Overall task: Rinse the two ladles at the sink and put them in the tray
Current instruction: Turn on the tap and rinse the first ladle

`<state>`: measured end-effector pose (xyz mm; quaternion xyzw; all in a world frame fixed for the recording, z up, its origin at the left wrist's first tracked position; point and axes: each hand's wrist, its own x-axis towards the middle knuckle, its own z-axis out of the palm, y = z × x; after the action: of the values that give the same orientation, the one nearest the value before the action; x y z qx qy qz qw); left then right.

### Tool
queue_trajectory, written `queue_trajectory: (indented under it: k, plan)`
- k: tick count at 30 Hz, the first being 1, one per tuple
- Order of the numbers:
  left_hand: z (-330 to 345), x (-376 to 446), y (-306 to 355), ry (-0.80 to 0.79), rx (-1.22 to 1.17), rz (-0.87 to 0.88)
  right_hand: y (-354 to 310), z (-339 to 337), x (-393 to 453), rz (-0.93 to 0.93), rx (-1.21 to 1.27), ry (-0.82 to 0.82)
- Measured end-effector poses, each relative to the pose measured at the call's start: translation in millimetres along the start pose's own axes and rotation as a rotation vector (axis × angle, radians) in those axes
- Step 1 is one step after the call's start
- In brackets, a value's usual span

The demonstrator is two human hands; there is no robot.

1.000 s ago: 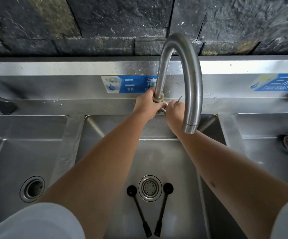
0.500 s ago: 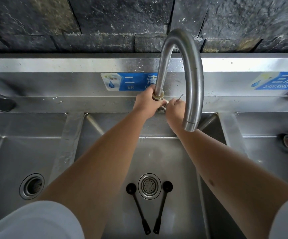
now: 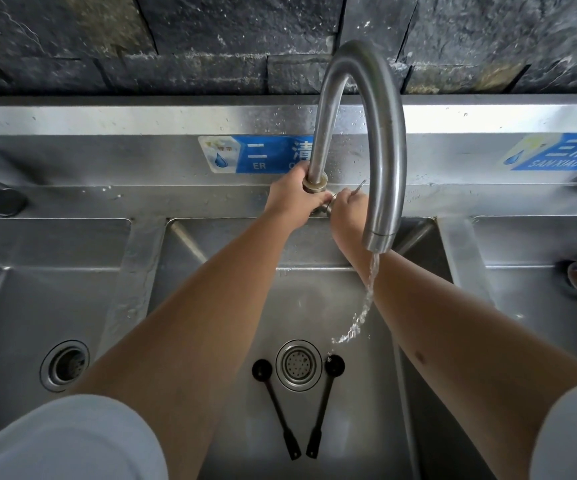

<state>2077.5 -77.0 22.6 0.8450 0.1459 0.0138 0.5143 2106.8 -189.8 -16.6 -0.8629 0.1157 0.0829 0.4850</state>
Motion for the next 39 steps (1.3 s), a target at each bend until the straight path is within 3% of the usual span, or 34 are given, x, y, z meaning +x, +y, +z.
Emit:
queue_trajectory:
  k: [6, 9, 11, 16, 18, 21, 26, 34, 39]
  plan:
    - [10, -16, -4, 0.130, -0.005, -0.102, 29, 8, -3, 0.002, 0.023, -0.023]
    - [29, -53, -25, 0.256, -0.031, -0.048, 68, 7, -37, 0.019, -0.155, 0.032]
    - [48, -91, -51, 0.260, 0.016, -0.042, 101, 2, -69, 0.031, -0.110, 0.001]
    - [97, -188, -128, 0.009, -0.067, -0.464, 195, -3, -135, 0.261, -0.073, -0.225]
    - [113, -215, -153, -0.103, -0.027, -0.555, 220, -2, -153, 0.312, -0.196, -0.283]
    - [134, -238, -178, -0.257, 0.060, -0.630, 248, 3, -169, 0.421, -0.250, -0.244]
    - [161, -248, -203, -0.379, 0.167, -0.609, 289, 19, -181, 0.549, -0.255, -0.284]
    - [178, -252, -224, -0.433, 0.209, -0.554, 313, 40, -180, 0.463, -0.341, -0.416]
    - [158, -250, -206, -0.377, 0.024, -0.620, 284, 5, -197, 0.505, 0.012, -0.446]
